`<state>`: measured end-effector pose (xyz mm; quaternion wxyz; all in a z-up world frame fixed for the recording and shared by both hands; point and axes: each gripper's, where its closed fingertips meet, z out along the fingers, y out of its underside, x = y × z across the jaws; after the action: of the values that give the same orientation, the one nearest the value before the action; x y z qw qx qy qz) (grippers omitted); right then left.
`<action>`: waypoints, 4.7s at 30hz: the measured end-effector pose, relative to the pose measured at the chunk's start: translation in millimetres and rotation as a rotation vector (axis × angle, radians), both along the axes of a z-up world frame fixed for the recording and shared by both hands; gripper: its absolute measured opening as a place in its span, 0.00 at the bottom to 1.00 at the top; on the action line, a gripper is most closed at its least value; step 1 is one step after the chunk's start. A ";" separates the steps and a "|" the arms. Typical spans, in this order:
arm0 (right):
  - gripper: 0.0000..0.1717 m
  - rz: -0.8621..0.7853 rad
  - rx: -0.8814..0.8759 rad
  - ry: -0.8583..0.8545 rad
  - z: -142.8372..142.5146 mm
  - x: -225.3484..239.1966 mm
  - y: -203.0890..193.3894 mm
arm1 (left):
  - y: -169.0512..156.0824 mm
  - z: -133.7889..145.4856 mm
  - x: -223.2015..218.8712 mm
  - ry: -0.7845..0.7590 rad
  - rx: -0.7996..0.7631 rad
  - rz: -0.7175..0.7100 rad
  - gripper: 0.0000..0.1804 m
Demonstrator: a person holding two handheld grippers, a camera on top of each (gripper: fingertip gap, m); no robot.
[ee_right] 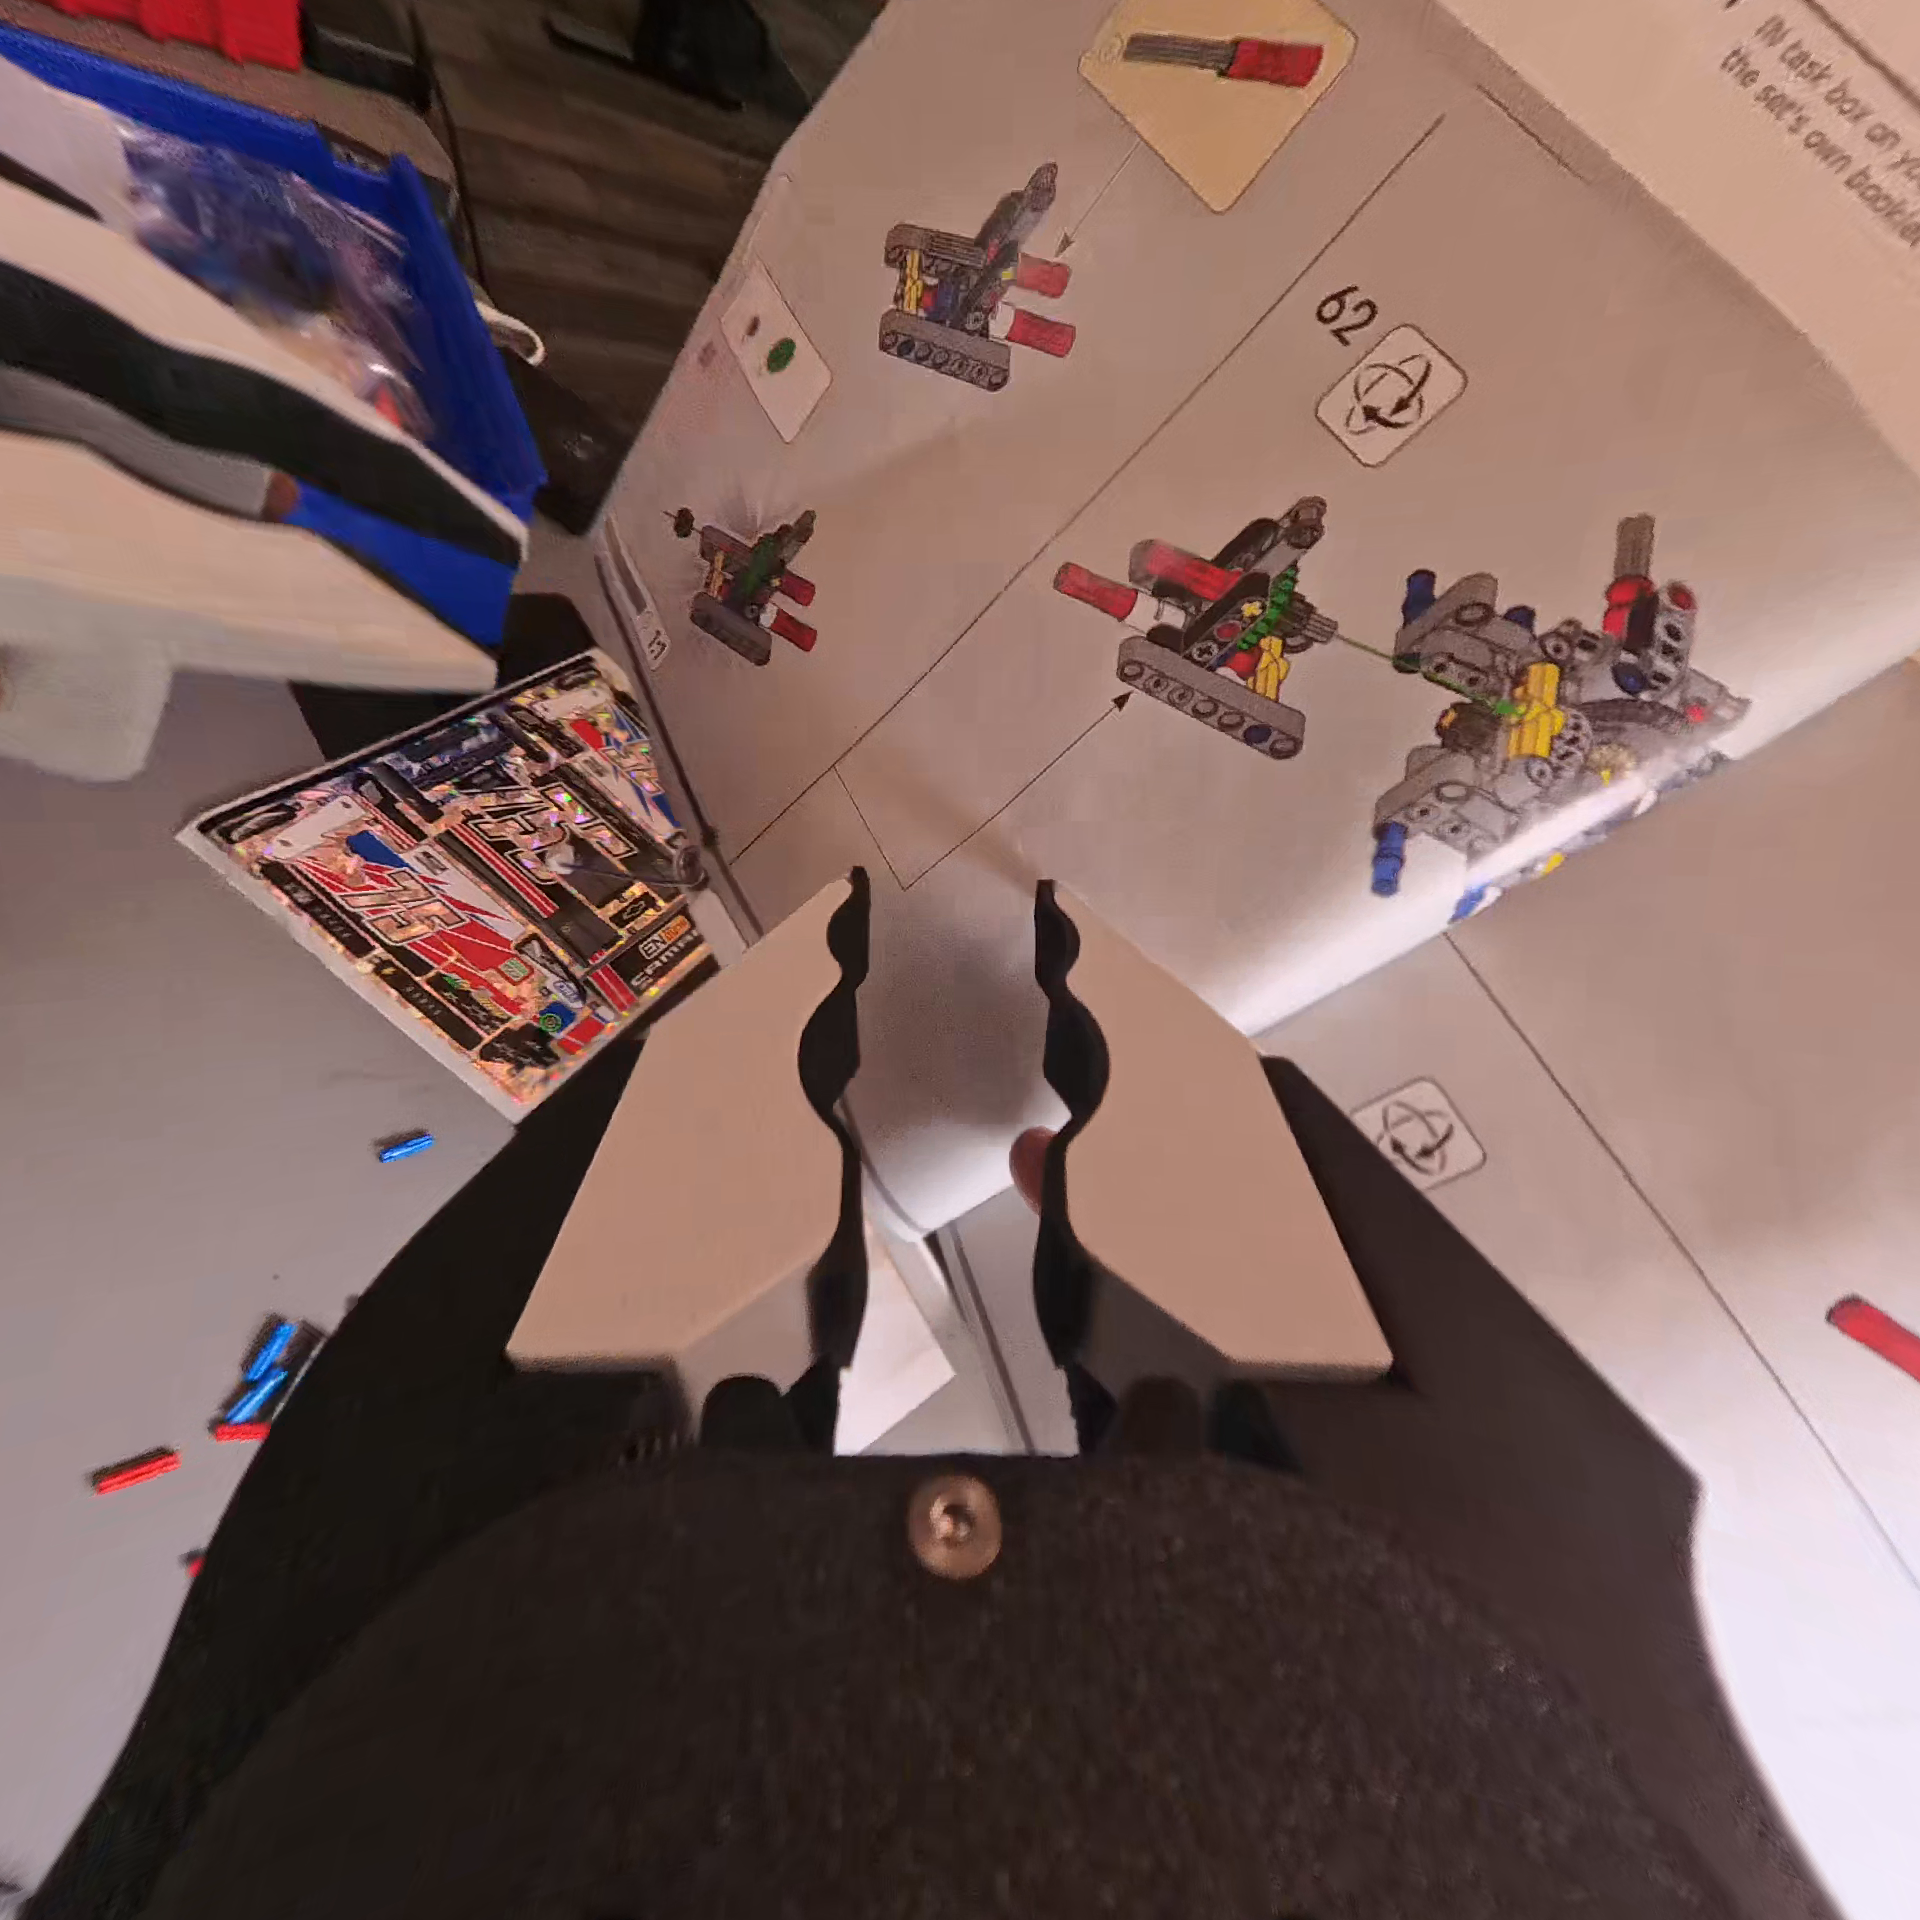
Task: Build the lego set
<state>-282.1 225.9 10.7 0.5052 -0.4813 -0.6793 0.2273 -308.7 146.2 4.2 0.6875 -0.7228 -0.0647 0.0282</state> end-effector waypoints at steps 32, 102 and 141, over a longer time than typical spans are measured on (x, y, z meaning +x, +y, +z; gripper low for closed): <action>0.25 -0.227 0.507 0.069 6.0 8.0 35.1 | 19.8 -112.1 -37.6 -1.214 0.431 -0.028 0.34; 0.19 -0.304 0.084 0.089 -100.6 134.1 89.1 | 132.4 -29.7 107.2 0.722 -0.296 -0.103 0.00; 0.22 -0.338 0.872 -0.176 -63.1 152.8 119.0 | 135.3 -25.4 103.8 0.479 -0.241 -0.090 0.06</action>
<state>-129.3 344.9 -52.4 0.6305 -0.3457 -0.6638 -0.2059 -204.9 281.5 -21.2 0.5926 -0.7744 0.1359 0.1753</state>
